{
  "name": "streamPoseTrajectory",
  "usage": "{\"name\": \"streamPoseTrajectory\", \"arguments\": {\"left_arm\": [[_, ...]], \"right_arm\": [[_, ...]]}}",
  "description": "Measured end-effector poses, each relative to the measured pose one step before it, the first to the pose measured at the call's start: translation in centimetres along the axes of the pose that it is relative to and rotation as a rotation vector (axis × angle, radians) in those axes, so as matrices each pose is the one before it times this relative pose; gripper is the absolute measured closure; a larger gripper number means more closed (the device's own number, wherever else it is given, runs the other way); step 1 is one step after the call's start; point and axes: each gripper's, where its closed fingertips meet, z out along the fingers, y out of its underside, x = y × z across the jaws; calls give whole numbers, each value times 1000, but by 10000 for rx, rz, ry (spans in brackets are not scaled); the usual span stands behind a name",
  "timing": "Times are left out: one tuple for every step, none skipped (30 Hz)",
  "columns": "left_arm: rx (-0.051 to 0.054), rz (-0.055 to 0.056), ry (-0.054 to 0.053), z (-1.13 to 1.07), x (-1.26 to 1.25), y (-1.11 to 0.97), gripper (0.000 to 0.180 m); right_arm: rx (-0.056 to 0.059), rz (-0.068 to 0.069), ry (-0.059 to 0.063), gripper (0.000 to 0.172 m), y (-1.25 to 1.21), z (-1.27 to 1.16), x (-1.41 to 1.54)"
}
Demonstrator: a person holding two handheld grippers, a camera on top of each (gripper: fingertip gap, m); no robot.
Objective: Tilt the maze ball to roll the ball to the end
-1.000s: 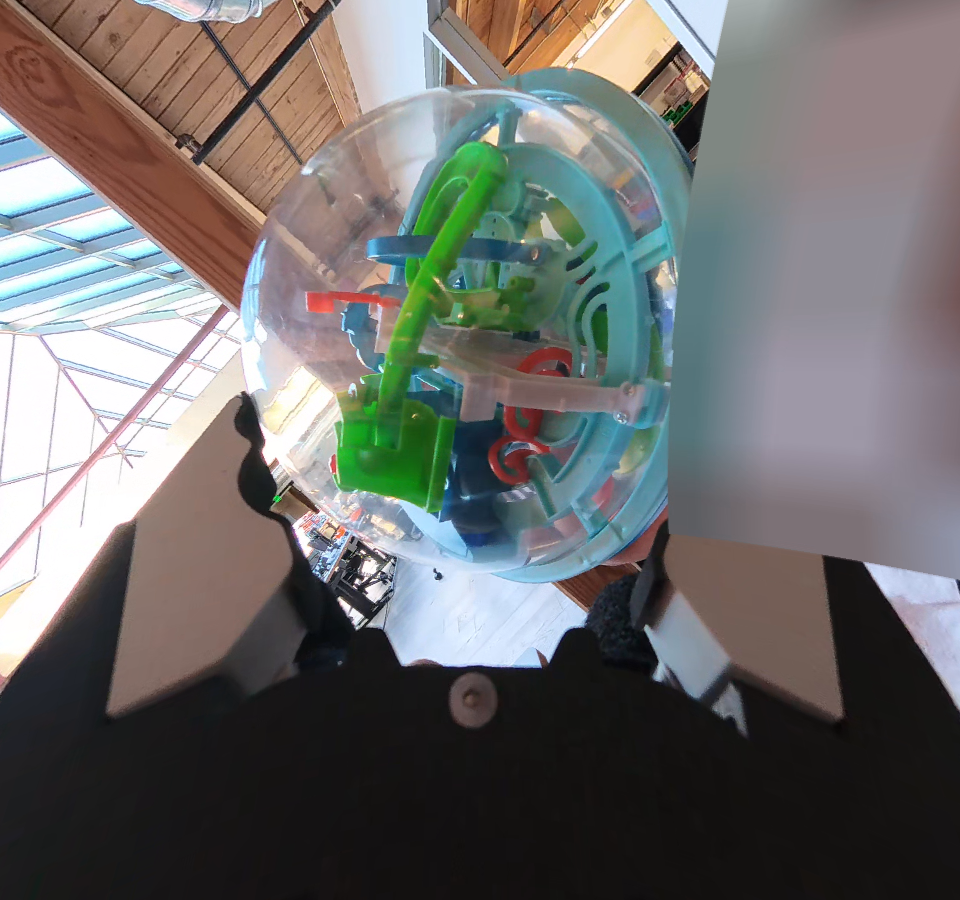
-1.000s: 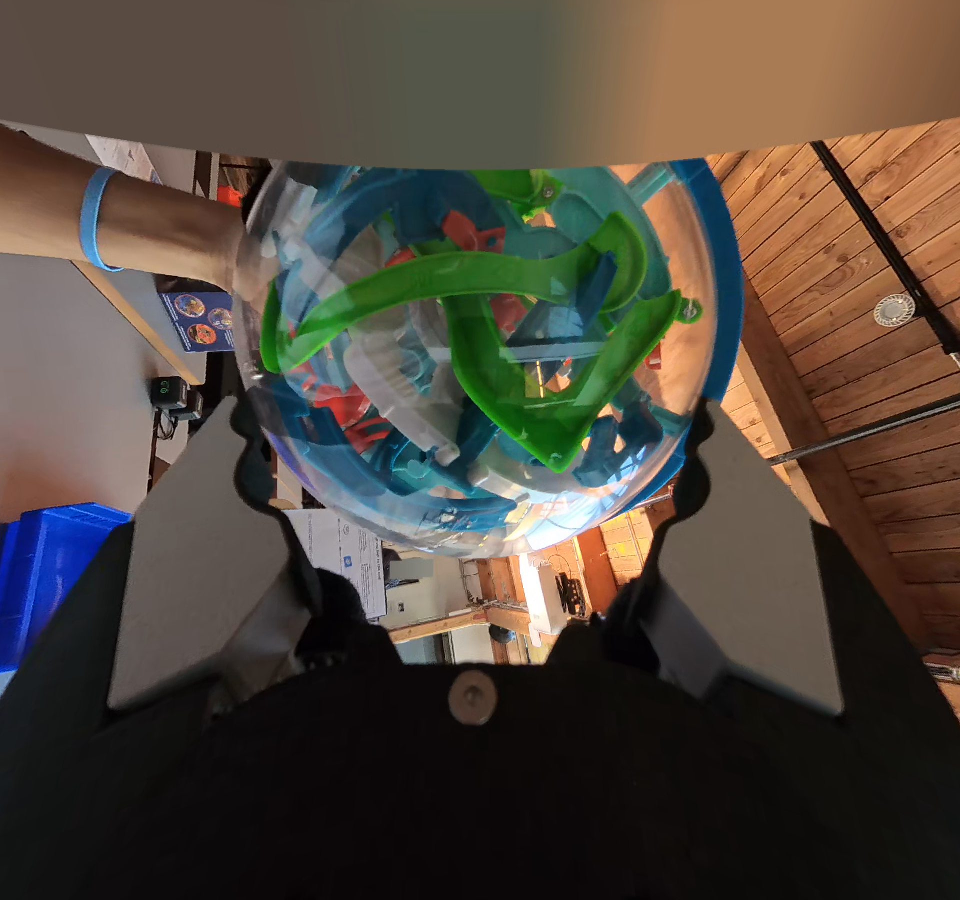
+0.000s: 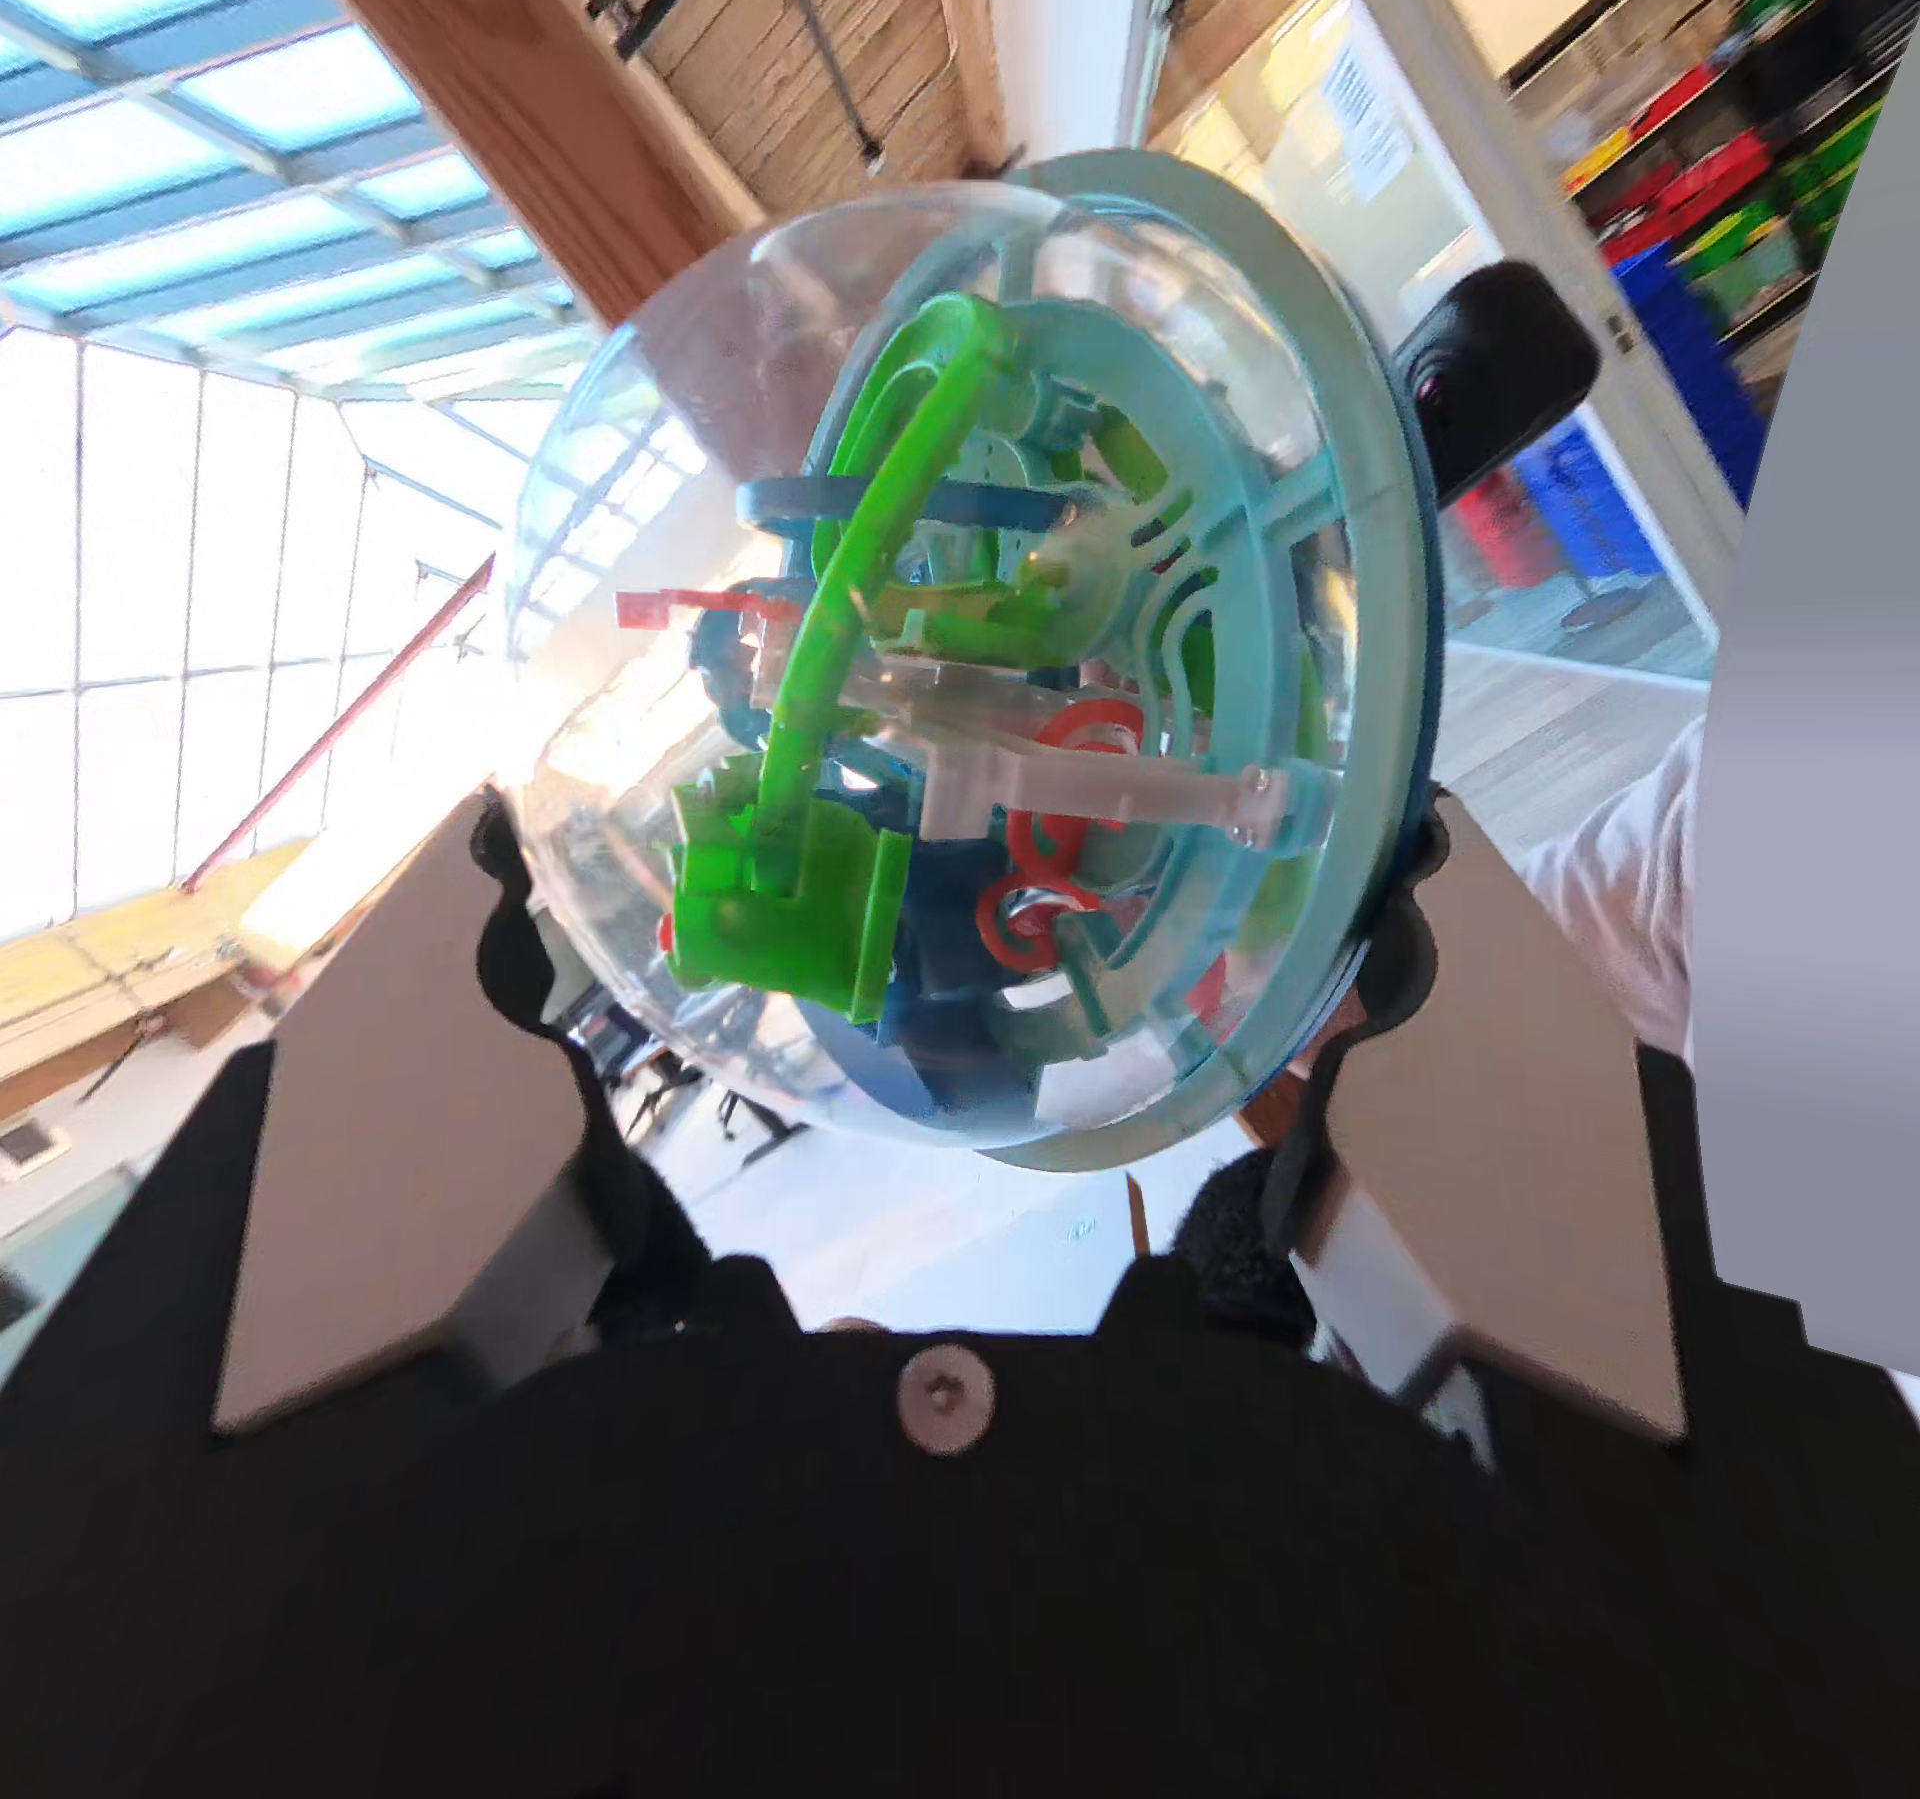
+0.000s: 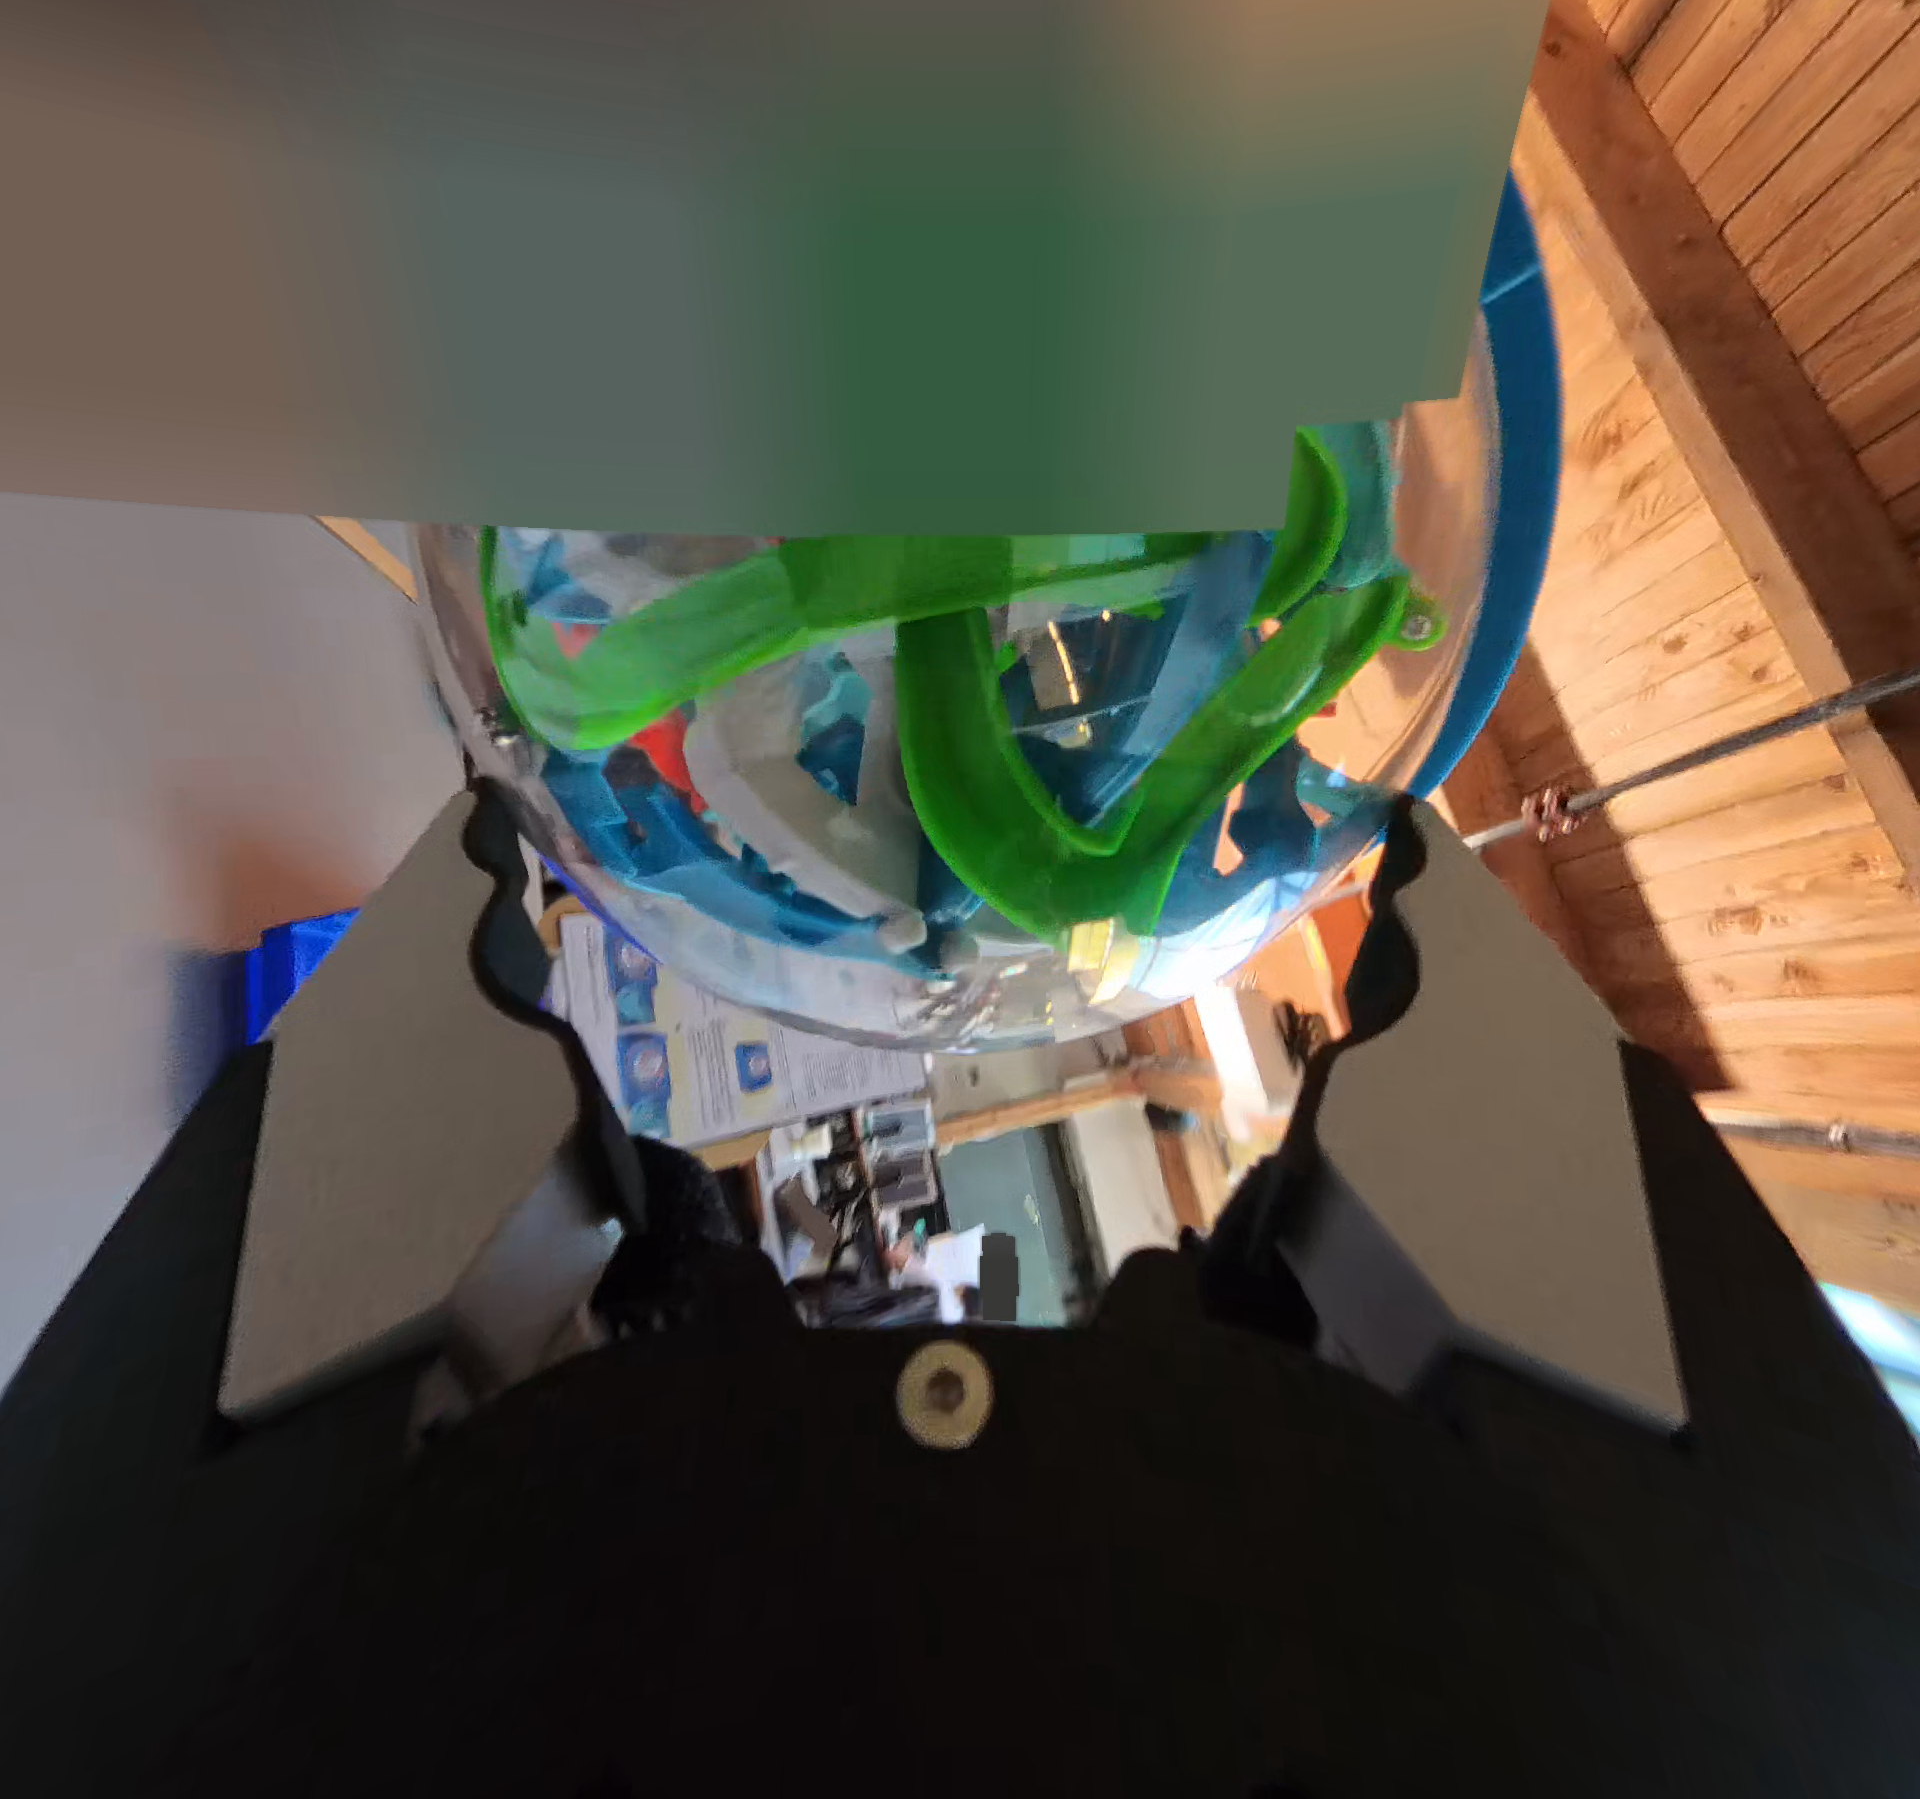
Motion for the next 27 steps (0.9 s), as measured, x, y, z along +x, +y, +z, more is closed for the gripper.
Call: {"name": "streamPoseTrajectory", "arguments": {"left_arm": [[-109,-16,-106,72,103,-76,25],[48,122,13,14,22,-95,25],[-42,-127,12,83,-499,193,25],[-101,-489,-142,160,-742,205,25],[70,4,-208,140,-321,-19,25],[51,480,-217,9,-100,41,25],[-116,80,-163,2,-183,154,25],[-45,-32,-104,10,210,-54,25],[148,526,-134,-153,498,-278,24],[16,305,-16,-174,206,-80,24],[-100,-389,154,16,-257,166,24],[0,-498,153,72,-292,138,25],[118,-86,82,-50,76,-8,24],[70,30,-11,-148,203,-61,24],[-11,-88,48,-182,236,31,24],[-27,-135,34,-188,50,200,24],[20,-170,30,-183,-111,296,25],[82,-259,55,-214,-181,241,25],[97,-270,59,-189,-167,208,25],[149,-193,21,-192,-135,112,25],[158,-125,-15,-200,-121,49,25],[105,-98,-24,-212,-116,104,25],[76,-92,-31,-211,-121,178,25],[115,-94,-41,-226,-83,208,25],[167,-79,-53,-284,-58,206,24],[168,-58,-131,-358,-156,259,24],[67,-80,-166,-431,-238,469,24]], "right_arm": [[-255,281,-79,18,385,-8,-102],[306,39,20,18,-218,-125,-7],[495,-247,88,18,-145,113,189],[-76,563,-176,18,783,538,98],[-724,736,-157,18,1144,426,5],[-237,-177,150,18,505,180,94],[324,-254,96,19,156,233,97],[-244,507,-156,17,555,224,-323],[-345,74,103,18,202,-121,-351],[451,-548,304,19,-515,-256,-7],[502,34,1,19,-324,22,-33],[-305,504,-132,18,297,141,-115],[-248,191,-44,18,100,16,-42],[254,-163,30,17,-375,-162,-48],[418,-54,-53,17,-508,-172,-163],[284,39,-80,17,-290,-18,-237],[64,57,-57,17,-44,137,-208],[-69,93,-76,16,70,209,-175],[-5,126,-102,16,15,196,-169],[22,112,-92,16,-32,177,-128],[36,94,-59,16,-4,195,-108],[29,81,-53,16,21,204,-128],[-40,51,-54,16,94,196,-143],[-114,48,-58,16,180,205,-170],[-139,38,-64,17,244,250,-210],[-135,41,-49,17,309,352,-248],[-143,121,-96,17,448,413,-368]]}}
